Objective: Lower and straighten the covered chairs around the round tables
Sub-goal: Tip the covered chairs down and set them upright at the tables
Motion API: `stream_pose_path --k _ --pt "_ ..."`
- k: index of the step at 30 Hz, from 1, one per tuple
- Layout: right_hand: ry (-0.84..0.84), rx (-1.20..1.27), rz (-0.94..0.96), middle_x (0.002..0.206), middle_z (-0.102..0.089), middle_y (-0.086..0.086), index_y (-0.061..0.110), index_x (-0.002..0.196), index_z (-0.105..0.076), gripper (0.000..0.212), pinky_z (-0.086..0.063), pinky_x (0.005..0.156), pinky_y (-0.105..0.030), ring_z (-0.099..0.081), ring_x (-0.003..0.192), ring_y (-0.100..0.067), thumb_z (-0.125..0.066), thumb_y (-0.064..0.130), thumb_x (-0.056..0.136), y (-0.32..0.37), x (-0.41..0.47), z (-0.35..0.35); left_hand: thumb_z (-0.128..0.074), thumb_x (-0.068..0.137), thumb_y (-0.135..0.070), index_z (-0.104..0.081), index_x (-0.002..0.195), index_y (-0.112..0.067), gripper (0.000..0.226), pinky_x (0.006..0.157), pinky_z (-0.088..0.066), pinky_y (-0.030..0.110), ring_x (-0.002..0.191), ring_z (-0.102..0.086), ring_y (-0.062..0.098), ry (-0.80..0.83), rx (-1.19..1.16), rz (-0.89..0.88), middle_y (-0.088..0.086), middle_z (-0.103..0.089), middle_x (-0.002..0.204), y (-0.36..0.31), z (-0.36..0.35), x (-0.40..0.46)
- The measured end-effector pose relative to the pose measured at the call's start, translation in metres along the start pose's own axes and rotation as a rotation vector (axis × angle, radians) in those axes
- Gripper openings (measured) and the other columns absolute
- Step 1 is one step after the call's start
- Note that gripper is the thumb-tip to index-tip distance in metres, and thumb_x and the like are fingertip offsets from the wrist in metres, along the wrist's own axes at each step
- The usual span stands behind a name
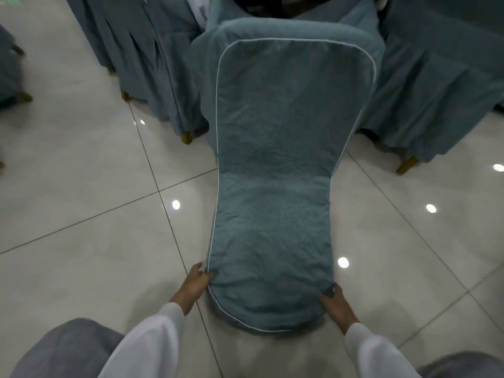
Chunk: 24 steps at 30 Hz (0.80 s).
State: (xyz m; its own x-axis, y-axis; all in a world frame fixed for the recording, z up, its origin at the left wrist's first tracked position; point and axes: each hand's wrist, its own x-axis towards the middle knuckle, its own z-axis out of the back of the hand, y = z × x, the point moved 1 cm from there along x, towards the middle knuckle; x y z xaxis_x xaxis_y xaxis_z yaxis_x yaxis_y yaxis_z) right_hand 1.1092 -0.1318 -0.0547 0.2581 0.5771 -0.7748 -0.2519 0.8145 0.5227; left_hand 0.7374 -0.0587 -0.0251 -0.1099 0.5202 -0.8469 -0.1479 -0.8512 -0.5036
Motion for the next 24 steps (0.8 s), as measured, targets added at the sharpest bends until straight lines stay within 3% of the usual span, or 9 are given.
stream_pose_path --k 2,5,8,11,14,16,19,24 --pt "0.017 0.093 -0.037 0.144 -0.05 0.0 0.027 0.152 -0.032 0.097 -0.045 0.106 -0.05 -0.05 0.133 -0.031 -0.074 0.059 0.07 -0.011 0.001 -0.001 -0.059 0.099 -0.009 -0.042 0.142 -0.011 0.046 0.092 -0.039 0.033 0.108 -0.051 0.021 0.012 -0.011 -0.01 0.009 -0.053 0.135 0.001 -0.007 0.001" --pt "0.041 0.24 -0.094 0.146 -0.051 0.002 0.029 0.149 -0.039 0.063 -0.045 0.096 -0.048 -0.051 0.13 -0.029 -0.068 0.04 0.094 -0.016 -0.002 -0.002 -0.057 0.1 -0.009 -0.049 0.13 -0.015 0.032 0.093 -0.038 0.034 0.104 -0.05 0.02 -0.001 0.018 -0.011 0.005 -0.054 0.121 0.004 -0.007 0.001" --pt "-0.002 0.41 -0.133 0.142 -0.056 -0.003 0.024 0.143 -0.048 0.047 -0.049 0.091 -0.044 -0.056 0.121 -0.027 -0.063 0.032 0.099 -0.012 0.001 -0.005 -0.063 0.095 -0.022 -0.049 0.139 -0.018 0.046 0.105 -0.037 0.046 0.119 -0.051 0.024 0.03 -0.025 0.078 0.005 -0.055 0.134 0.015 -0.001 0.008" --pt "-0.035 0.542 -0.19 0.133 -0.06 -0.002 0.024 0.137 -0.054 0.046 -0.05 0.088 -0.043 -0.059 0.111 -0.025 -0.064 0.041 0.096 -0.008 0.005 -0.009 -0.07 0.086 -0.03 -0.052 0.136 -0.022 0.054 0.105 -0.037 0.046 0.127 -0.05 0.026 0.091 -0.078 0.129 0.004 -0.057 0.137 0.025 0.0 0.017" --pt "-0.054 0.616 -0.222 0.113 -0.064 0.002 0.024 0.128 -0.058 0.039 -0.048 0.088 -0.04 -0.058 0.097 -0.02 -0.064 0.044 0.095 -0.004 0.006 -0.012 -0.076 0.074 -0.035 -0.059 0.127 -0.018 0.059 0.101 -0.043 0.041 0.118 -0.056 0.024 0.112 -0.178 0.176 0.004 -0.063 0.126 0.025 -0.004 0.015" --pt "-0.061 0.673 -0.216 0.104 -0.063 0.005 0.024 0.124 -0.056 0.034 -0.049 0.084 -0.037 -0.058 0.093 -0.019 -0.062 0.042 0.096 -0.002 0.003 -0.015 -0.076 0.075 -0.034 -0.063 0.122 -0.016 0.053 0.086 -0.047 0.035 0.104 -0.059 0.022 0.113 -0.236 0.189 0.004 -0.066 0.112 0.025 -0.005 0.014" --pt "-0.046 0.696 -0.205 0.104 -0.062 0.005 0.024 0.127 -0.054 0.038 -0.048 0.089 -0.038 -0.058 0.095 -0.021 -0.063 0.044 0.096 -0.001 -0.001 -0.016 -0.072 0.083 -0.032 -0.064 0.123 -0.013 0.045 0.074 -0.048 0.032 0.095 -0.06 0.023 0.114 -0.253 0.206 0.007 -0.066 0.108 0.026 -0.003 0.013" --pt "-0.05 0.687 -0.243 0.116 -0.065 -0.001 0.023 0.136 -0.058 0.055 -0.053 0.08 -0.036 -0.061 0.105 -0.025 -0.069 0.051 0.089 -0.009 0.004 -0.011 -0.084 0.072 -0.04 -0.064 0.119 -0.01 0.059 0.09 -0.051 0.036 0.103 -0.063 0.027 0.117 -0.231 0.233 0.011 -0.068 0.119 0.023 0.003 0.019"
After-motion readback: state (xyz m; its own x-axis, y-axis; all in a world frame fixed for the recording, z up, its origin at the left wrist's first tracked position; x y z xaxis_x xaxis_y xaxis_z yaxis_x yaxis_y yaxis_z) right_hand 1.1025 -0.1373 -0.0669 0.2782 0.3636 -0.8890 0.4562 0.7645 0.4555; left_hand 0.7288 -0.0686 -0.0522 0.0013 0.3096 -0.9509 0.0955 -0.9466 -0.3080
